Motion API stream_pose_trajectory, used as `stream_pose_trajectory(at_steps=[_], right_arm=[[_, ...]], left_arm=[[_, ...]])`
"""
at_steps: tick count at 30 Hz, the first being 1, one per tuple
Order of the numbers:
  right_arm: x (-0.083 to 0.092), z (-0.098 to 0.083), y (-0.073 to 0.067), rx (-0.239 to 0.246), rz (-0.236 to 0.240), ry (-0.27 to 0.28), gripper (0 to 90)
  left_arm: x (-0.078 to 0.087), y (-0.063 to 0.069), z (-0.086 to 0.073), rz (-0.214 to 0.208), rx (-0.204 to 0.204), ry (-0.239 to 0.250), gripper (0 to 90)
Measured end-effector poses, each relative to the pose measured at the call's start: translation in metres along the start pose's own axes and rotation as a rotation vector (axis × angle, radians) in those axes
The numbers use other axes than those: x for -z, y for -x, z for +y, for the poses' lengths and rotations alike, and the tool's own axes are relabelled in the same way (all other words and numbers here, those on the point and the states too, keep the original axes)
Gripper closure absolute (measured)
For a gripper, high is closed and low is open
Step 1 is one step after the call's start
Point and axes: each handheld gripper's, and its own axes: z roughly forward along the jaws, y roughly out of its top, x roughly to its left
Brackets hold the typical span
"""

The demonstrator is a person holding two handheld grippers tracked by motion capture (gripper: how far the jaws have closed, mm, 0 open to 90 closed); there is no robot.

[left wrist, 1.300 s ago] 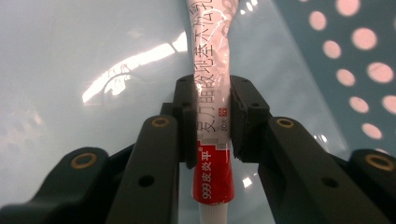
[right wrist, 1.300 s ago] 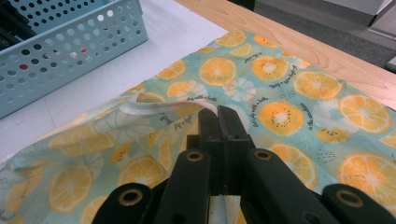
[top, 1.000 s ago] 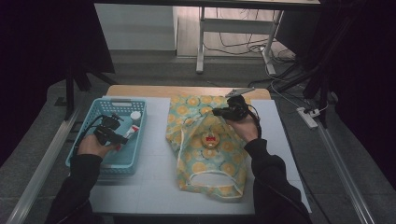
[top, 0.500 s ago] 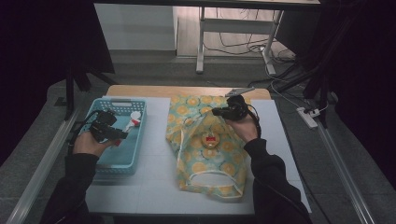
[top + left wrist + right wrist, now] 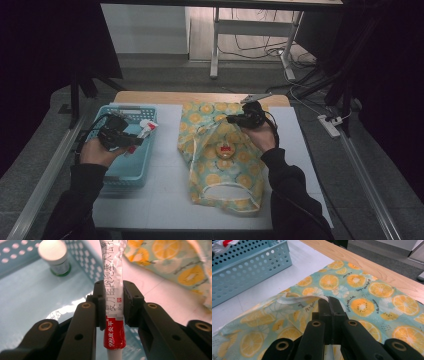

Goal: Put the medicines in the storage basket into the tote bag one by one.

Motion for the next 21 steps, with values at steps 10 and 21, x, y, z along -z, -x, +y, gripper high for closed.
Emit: stream_pose_trajectory(at_steps=[10,21], right_arm=[[0.000,0.001,-0.001,0.003,-0.002,0.001,90.0],[0.000,-0.001,0.000,-0.002,0.000,0.009,90.0]], left_arm=[[-0.003,0.027,0.018,-0.077,-0.059,0.043,74.3],[-0.013,0.052,0.031,-0.133,-0.114,0.054,74.3]])
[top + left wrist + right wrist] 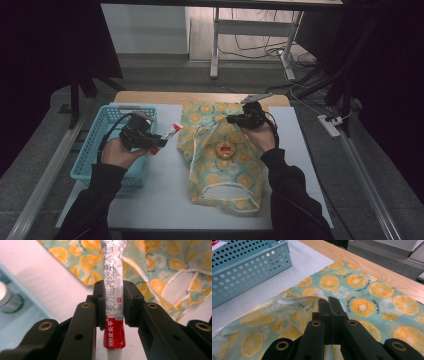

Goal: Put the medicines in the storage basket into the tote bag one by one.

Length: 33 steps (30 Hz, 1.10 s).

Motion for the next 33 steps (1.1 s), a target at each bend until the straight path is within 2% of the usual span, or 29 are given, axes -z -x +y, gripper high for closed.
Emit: stream_pose_trajectory(at_steps=[11,25,33], right_arm=[[0.001,0.002,0.000,0.001,0.000,0.005,90.0],[0.003,0.007,-0.001,0.007,-0.003,0.011,90.0],[0.004,0.010,-0.001,0.009,-0.005,0.009,90.0]], left_arm=[[-0.025,0.025,0.024,-0.065,-0.068,-0.005,74.3],[-0.058,0.055,0.048,-0.130,-0.126,-0.027,74.3],[-0.079,0.071,0.061,-0.145,-0.153,-0.050,74.3]])
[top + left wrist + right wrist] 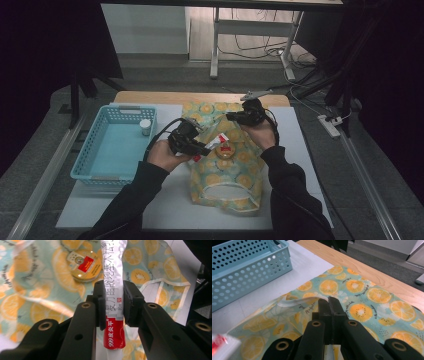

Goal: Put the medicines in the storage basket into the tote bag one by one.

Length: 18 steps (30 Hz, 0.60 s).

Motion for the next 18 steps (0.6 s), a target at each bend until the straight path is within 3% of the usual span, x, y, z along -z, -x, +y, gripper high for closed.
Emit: stream_pose_trajectory(at_steps=[6,18], right_arm=[[0.002,0.002,-0.001,0.003,-0.002,0.004,90.0],[0.002,0.005,-0.002,0.011,0.001,0.007,90.0]], left_arm=[[-0.016,0.001,0.010,-0.002,0.012,-0.024,74.3],[-0.044,0.005,0.026,0.031,-0.005,-0.063,74.3]])
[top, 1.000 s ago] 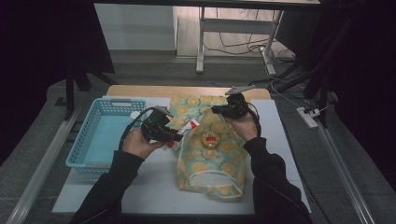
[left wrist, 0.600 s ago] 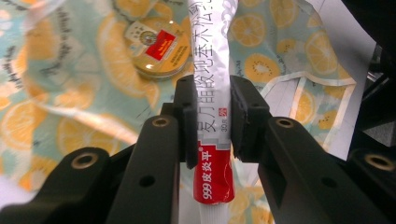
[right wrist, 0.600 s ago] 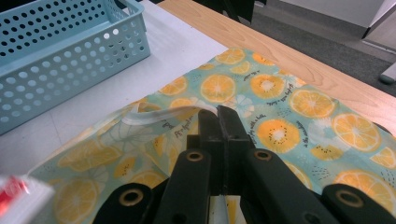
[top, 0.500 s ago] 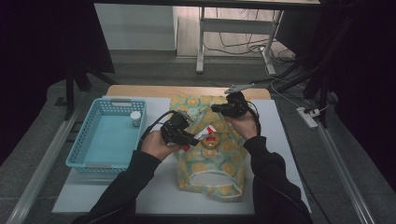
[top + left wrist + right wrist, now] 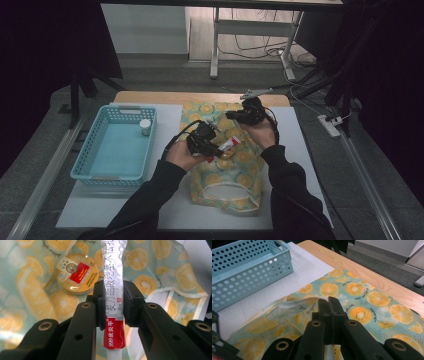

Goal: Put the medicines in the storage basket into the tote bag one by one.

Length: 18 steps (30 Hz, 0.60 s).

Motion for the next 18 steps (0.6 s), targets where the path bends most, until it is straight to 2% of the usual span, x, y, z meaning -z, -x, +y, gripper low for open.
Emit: stream_pose_trajectory(at_steps=[10,18], right_arm=[[0.003,0.004,-0.001,0.003,0.005,0.011,90.0],[0.000,0.004,-0.003,0.004,0.007,0.007,90.0]], left_arm=[[-0.022,-0.015,0.005,0.062,0.029,-0.020,74.3],[-0.032,-0.030,0.007,0.108,0.055,-0.029,74.3]])
